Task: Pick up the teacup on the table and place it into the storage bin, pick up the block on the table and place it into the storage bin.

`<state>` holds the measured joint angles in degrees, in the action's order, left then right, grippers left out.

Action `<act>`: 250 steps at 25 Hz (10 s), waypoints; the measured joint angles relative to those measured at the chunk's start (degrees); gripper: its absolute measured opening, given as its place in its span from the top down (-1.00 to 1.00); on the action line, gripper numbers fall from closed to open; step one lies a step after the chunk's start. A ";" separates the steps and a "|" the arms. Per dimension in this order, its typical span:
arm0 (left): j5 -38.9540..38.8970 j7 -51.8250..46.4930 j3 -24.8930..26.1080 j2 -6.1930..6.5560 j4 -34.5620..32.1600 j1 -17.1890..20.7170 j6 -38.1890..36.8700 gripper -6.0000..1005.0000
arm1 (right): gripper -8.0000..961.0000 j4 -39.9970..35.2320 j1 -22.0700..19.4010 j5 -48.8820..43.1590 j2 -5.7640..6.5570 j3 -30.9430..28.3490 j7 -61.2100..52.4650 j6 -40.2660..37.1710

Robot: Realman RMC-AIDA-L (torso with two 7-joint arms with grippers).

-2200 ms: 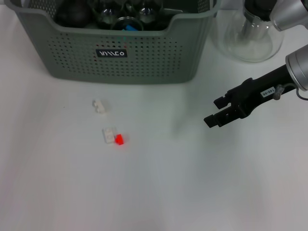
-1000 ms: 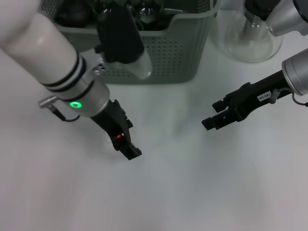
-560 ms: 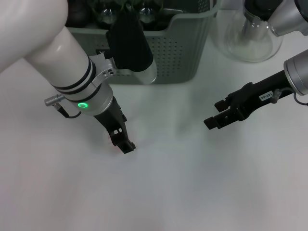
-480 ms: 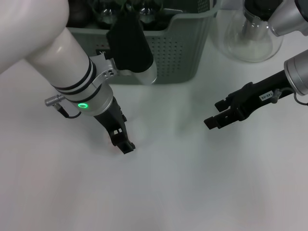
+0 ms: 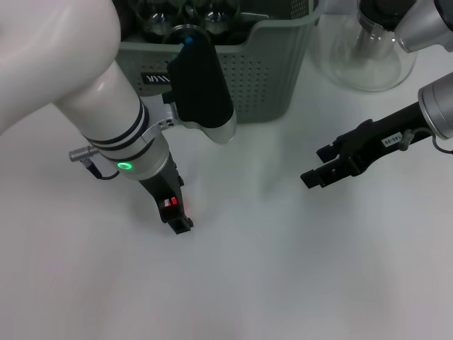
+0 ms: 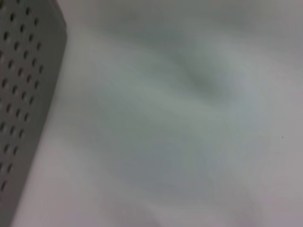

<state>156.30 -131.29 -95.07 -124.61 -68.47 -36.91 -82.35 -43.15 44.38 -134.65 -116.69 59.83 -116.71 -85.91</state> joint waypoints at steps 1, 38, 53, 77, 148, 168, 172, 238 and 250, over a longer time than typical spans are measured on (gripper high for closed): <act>0.01 0.00 0.00 -0.01 -0.04 0.00 0.17 -0.52 | -0.62 0.00 -0.01 0.00 0.03 -0.02 0.00 0.01; -24.35 -5.87 41.99 2.07 -27.72 -6.28 -15.55 0.55 | -0.62 -0.01 0.31 0.00 0.15 0.02 -0.18 -0.49; -10.83 -7.98 38.50 9.38 14.14 -20.72 19.08 0.46 | -0.62 -0.42 0.78 0.00 -0.02 0.03 0.00 -0.55; -29.35 -5.97 44.02 6.16 -14.73 -9.85 5.71 -0.62 | -0.62 -0.71 1.21 0.01 0.35 0.19 1.51 -1.10; 3.04 6.52 8.61 -0.03 2.75 -1.41 -3.44 -0.68 | -0.62 0.01 1.48 0.01 0.32 -0.06 -4.13 0.76; 3.00 2.74 6.75 -0.03 1.92 -1.52 -3.36 0.06 | -0.62 0.00 1.40 0.01 0.32 0.03 -4.03 0.39; 0.99 1.91 7.54 -0.16 -3.60 -0.08 -6.72 0.18 | -0.62 -0.09 1.40 0.01 0.32 0.02 -4.04 0.16; -32.95 15.86 40.00 0.20 -23.86 5.55 -26.09 -0.75 | -0.62 -0.18 1.98 -0.77 0.46 -0.33 -3.61 0.47; -13.56 21.54 37.06 0.19 -5.87 5.85 -10.29 -0.75 | -0.62 -0.05 2.57 -0.73 -0.36 0.09 -3.22 1.81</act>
<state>142.74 -109.75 -58.01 -124.42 -74.34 -31.06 -92.64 -43.20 46.95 -135.38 -117.05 59.91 -119.93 -84.10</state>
